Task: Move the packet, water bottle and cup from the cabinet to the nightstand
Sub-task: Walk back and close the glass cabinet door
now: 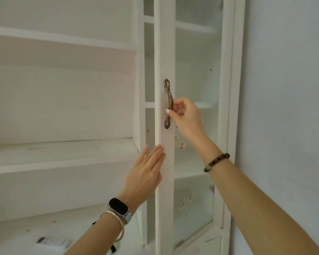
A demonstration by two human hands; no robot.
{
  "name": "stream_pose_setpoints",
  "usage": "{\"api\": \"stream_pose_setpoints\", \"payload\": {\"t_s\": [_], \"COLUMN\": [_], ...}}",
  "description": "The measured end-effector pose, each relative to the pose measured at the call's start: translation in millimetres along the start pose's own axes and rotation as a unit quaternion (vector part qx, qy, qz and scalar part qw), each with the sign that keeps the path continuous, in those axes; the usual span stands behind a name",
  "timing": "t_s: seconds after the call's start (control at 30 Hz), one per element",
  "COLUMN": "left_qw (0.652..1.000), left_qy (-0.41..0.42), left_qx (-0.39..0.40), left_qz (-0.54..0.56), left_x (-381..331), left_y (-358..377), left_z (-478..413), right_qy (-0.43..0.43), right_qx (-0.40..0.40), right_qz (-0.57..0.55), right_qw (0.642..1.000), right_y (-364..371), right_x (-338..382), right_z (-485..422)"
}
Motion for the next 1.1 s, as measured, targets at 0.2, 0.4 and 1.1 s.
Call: {"api": "stream_pose_setpoints", "payload": {"t_s": [0.2,0.4,1.1], "left_qw": [1.0,0.998,0.987], "left_qy": [-0.022,-0.039,-0.059], "left_qx": [-0.005,0.034,0.122], "left_qz": [-0.009,-0.033,-0.09], "left_x": [20.8,47.0,84.0], "left_y": [31.7,55.9,88.2], "left_z": [3.7,1.6,-5.9], "right_qy": [-0.026,-0.023,-0.021], "right_qx": [-0.004,-0.012,-0.03], "right_qz": [0.003,0.015,0.009], "right_qw": [1.0,1.0,0.999], "right_y": [28.0,57.0,89.4], "right_x": [-11.0,-24.0,-44.0], "right_z": [-14.9,-29.8,-49.3]}}
Point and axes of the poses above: each hand's wrist, its own z-axis away from the middle knuckle, its own y-axis out of the palm, x = y × z, the point moved 5 cm from there along -z, towards the middle knuckle, and after that the axes turned 4 degrees about -y, right-handed, at the moved point
